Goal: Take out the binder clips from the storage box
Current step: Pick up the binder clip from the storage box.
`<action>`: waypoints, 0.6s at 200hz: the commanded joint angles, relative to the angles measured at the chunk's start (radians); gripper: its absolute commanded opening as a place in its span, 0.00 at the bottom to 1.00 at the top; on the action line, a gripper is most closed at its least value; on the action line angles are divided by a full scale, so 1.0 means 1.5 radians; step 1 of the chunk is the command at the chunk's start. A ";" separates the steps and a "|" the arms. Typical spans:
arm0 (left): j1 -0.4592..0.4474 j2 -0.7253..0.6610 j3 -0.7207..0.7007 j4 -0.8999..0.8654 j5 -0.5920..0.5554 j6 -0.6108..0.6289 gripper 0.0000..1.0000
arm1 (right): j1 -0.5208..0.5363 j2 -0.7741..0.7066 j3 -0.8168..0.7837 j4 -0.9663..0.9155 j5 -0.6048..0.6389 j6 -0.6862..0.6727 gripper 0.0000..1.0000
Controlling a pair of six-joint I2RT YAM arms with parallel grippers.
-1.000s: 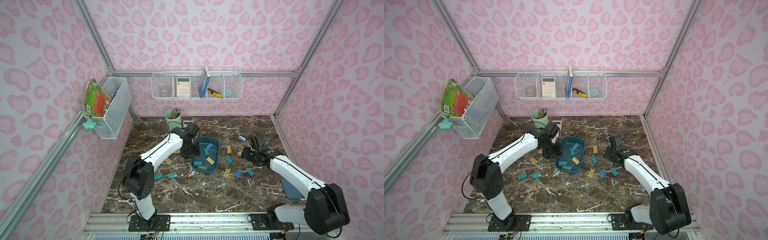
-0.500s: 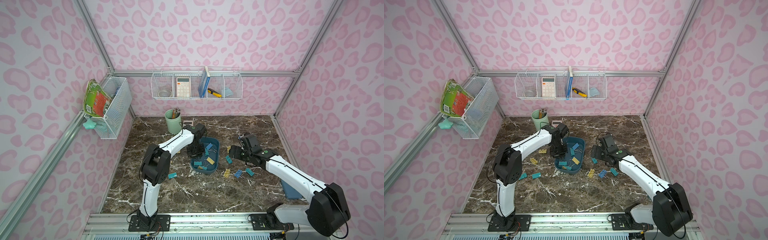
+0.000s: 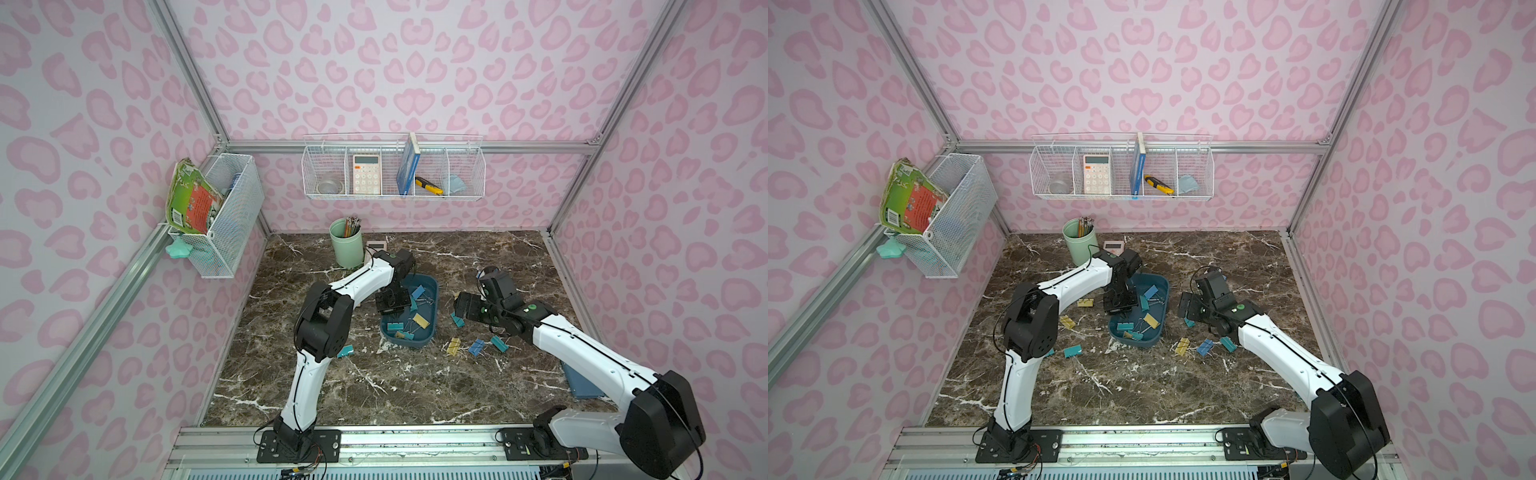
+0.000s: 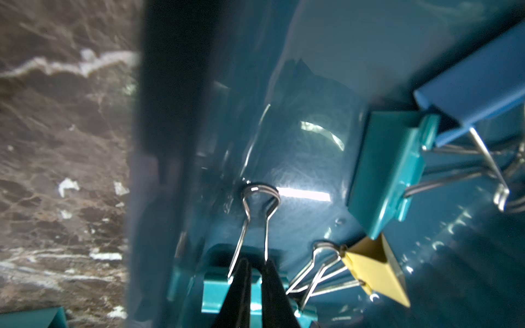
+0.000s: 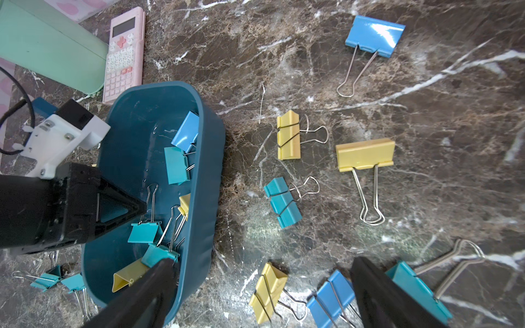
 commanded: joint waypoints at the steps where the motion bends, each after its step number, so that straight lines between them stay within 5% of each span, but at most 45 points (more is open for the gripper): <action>1: 0.000 0.015 0.001 -0.021 0.014 0.007 0.16 | 0.000 -0.002 0.000 0.007 0.000 -0.005 1.00; 59: -0.002 0.021 -0.001 -0.016 0.015 0.003 0.15 | 0.000 -0.003 -0.002 0.005 0.000 -0.005 0.99; 79: -0.003 0.023 -0.005 -0.015 0.016 0.001 0.00 | 0.000 -0.002 -0.001 0.007 -0.003 -0.005 0.99; 120: -0.005 -0.023 -0.002 -0.021 -0.014 -0.009 0.00 | 0.004 0.002 0.003 0.014 -0.004 -0.006 0.99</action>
